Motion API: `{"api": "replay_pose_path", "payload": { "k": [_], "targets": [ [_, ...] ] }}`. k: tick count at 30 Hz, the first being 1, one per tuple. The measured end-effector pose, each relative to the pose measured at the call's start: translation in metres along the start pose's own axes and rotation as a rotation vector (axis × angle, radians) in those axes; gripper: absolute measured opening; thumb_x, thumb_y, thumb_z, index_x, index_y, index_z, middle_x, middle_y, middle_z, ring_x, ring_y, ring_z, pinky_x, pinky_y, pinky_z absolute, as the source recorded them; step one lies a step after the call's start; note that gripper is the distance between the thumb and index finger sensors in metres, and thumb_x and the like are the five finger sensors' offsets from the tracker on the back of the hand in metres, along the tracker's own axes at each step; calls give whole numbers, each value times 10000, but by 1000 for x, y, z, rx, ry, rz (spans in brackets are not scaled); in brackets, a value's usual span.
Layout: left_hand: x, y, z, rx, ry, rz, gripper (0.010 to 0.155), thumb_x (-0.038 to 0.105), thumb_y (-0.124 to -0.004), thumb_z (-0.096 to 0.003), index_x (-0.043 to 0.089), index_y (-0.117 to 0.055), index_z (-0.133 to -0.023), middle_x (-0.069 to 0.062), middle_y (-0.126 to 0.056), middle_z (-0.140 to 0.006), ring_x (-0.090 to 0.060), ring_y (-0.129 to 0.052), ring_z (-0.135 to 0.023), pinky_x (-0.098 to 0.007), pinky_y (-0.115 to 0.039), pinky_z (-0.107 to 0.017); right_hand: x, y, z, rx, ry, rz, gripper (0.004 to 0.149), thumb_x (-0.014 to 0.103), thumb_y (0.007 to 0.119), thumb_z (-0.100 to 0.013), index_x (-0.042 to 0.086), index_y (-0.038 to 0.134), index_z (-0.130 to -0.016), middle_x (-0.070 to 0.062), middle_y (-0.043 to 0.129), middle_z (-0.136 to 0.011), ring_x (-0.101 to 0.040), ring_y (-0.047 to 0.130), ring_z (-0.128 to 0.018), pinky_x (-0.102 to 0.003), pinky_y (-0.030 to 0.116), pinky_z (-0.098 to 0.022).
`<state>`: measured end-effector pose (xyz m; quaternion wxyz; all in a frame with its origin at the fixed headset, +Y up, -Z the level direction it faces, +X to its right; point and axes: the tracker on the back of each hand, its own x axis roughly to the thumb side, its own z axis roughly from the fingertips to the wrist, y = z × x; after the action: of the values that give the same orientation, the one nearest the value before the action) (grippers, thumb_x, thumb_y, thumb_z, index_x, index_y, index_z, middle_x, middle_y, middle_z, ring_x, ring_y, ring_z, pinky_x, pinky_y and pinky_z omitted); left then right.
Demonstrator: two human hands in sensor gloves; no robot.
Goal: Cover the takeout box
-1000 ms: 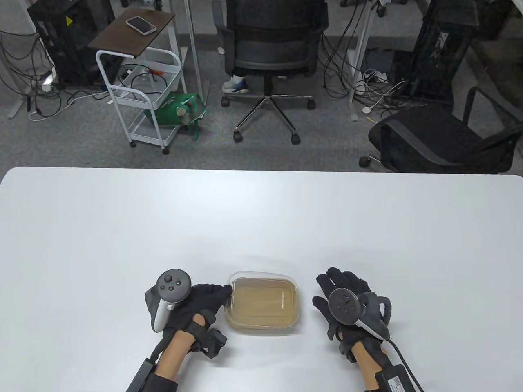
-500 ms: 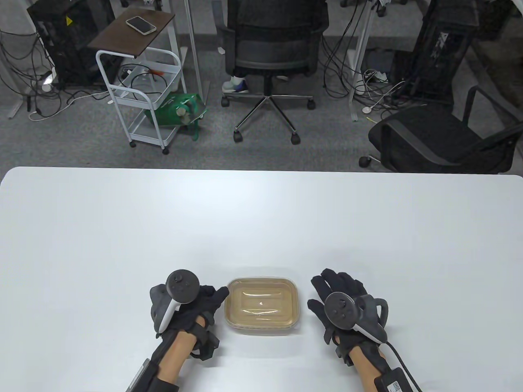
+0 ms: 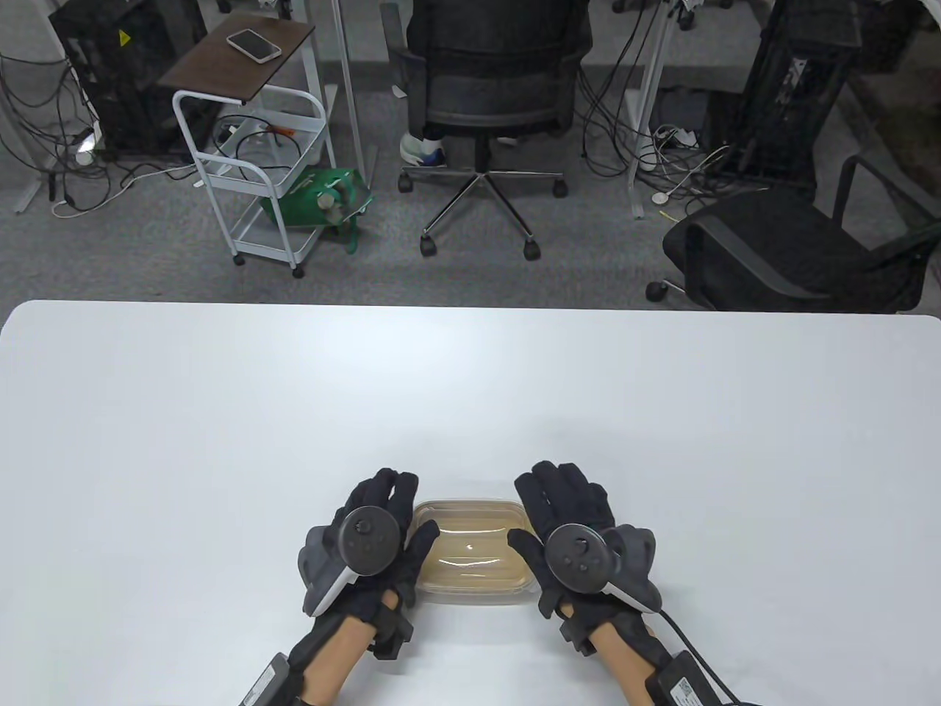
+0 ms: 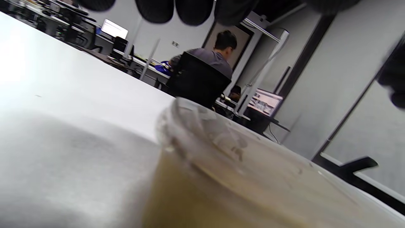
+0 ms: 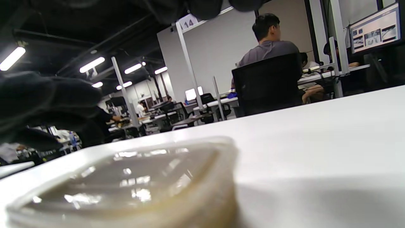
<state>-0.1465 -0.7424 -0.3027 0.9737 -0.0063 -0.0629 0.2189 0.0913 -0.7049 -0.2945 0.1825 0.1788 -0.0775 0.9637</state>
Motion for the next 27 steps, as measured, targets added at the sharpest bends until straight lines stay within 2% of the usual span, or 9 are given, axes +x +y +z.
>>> {"api": "replay_pose_path", "payload": {
  "k": [4,11,16,22,27],
  "targets": [
    [10,-16,-8,-105,-7,-48,725,599,-436,-405,382,-255,-1072,62,-146,-1198,-276,-78,-1176,-731,-227,-756,14,20,-20,80,30,17,662,461,504,-482,181,384,-1069,-94,319,-1165,-434,264,-1050,-628,283,-690],
    [10,-46,-21,-211,10,-85,694,550,-425,-421,391,-217,-1063,120,-57,-1179,-165,41,-1138,-681,-111,-753,19,77,-31,257,91,83,653,425,477,-485,170,332,-1069,-107,253,-1162,-420,178,-1042,-604,228,-680],
    [2,-60,-22,-269,27,-48,694,551,-417,-420,410,-159,-1048,136,-5,-1161,-142,119,-1102,-672,-52,-736,11,92,-28,306,115,78,666,441,480,-480,179,313,-1069,-104,227,-1160,-411,108,-1023,-613,194,-666],
    [2,-62,-22,-270,29,-60,689,538,-419,-424,417,-138,-1041,159,40,-1142,-133,161,-1084,-675,-29,-728,7,98,-26,300,119,91,673,489,470,-479,229,264,-1064,-58,190,-1158,-404,104,-1025,-628,190,-659],
    [3,-66,-22,-307,29,-93,691,534,-407,-426,428,-77,-1024,166,91,-1125,-125,211,-1062,-673,5,-722,7,103,-25,360,134,105,684,489,444,-491,231,165,-1061,-56,77,-1152,-400,20,-1018,-625,126,-661]
  ]
}}
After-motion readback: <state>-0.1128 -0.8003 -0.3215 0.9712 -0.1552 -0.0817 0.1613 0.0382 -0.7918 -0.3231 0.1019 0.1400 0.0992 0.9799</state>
